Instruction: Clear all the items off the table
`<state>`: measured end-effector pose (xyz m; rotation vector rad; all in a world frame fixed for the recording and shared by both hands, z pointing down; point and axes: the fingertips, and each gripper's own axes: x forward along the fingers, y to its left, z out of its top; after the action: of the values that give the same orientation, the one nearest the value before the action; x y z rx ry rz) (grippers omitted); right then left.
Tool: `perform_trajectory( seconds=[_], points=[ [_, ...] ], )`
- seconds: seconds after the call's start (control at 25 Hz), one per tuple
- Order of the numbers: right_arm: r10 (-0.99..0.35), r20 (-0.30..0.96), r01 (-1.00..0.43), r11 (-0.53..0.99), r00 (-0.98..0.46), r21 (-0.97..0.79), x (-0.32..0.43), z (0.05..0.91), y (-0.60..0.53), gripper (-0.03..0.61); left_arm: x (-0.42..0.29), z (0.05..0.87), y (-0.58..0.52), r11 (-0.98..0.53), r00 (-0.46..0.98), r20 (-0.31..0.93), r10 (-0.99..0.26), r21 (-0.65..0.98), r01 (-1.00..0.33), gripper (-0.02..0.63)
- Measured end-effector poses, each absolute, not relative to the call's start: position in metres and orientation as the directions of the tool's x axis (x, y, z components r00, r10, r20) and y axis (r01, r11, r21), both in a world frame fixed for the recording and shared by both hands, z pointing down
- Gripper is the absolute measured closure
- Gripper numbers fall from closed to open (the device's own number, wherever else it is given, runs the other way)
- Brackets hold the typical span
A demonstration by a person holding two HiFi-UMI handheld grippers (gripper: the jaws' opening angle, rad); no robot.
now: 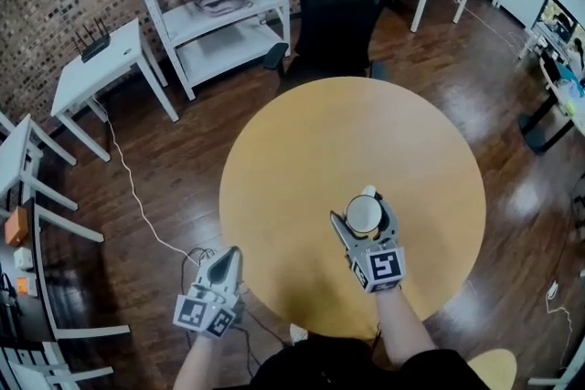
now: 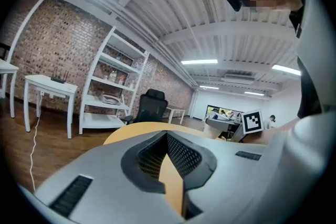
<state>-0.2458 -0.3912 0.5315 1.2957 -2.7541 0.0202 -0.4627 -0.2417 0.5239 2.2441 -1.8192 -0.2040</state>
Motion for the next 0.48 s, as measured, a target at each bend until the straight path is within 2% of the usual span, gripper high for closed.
perform_trajectory(
  seconds=[0.24,0.48],
  points=[
    [-0.841,0.030,-0.839,0.541,-0.540,0.059,-0.169,0.499,-0.339,0.158,-0.393,0.501,-0.247,-0.391,0.400,-0.018,-0.917,0.248,-0.886,0.620],
    [-0.935,0.020,-0.932,0.356,-0.355,0.064,-0.076,0.491,-0.289,0.158,-0.303,0.489,-0.257,-0.594,0.601,-0.049,-0.798,0.238,-0.769,0.621]
  ],
)
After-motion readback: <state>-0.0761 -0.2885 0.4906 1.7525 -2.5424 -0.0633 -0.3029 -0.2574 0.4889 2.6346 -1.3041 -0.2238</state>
